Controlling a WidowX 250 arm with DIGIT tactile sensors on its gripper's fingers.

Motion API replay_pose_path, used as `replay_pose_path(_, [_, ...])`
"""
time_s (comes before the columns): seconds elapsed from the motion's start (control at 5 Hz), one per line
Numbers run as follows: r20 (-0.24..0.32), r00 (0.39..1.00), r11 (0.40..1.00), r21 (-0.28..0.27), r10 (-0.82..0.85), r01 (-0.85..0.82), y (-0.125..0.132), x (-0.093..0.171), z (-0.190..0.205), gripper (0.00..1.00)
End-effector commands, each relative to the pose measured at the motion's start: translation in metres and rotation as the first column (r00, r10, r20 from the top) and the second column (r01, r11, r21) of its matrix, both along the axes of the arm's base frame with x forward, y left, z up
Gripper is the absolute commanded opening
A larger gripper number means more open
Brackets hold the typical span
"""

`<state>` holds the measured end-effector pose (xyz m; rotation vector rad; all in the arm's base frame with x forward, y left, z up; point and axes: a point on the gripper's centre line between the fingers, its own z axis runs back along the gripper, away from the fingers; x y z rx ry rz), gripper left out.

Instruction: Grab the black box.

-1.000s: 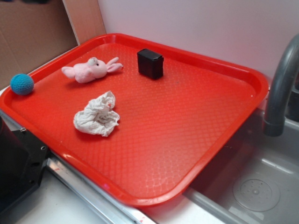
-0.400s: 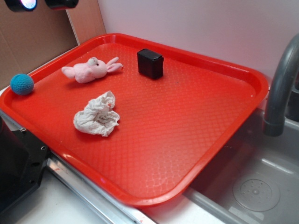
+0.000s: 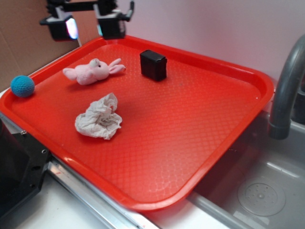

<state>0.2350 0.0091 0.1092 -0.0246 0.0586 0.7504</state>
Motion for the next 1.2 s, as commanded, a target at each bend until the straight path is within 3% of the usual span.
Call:
replay_pose_path(0.0, [0.213,0.951,0.97,0.044,0.224,-0.238,-0.003,0.038,-0.015,1.0])
replay_pose_path(0.2, [0.27,0.934,0.966,0.049,0.232,-0.254,-0.003,0.052,-0.011,1.0])
replay_pose_path(0.6, [0.239,0.933,0.956,0.046,0.269,-0.288,0.011,0.077,-0.028,1.0])
replay_pose_path(0.8, [0.217,0.932,0.952,0.04,0.29,-0.305,0.014,0.09,-0.036,1.0])
replay_pose_path(1.0, [0.122,0.908,0.907,0.09,0.4,-0.412,0.014,0.094,-0.055,1.0])
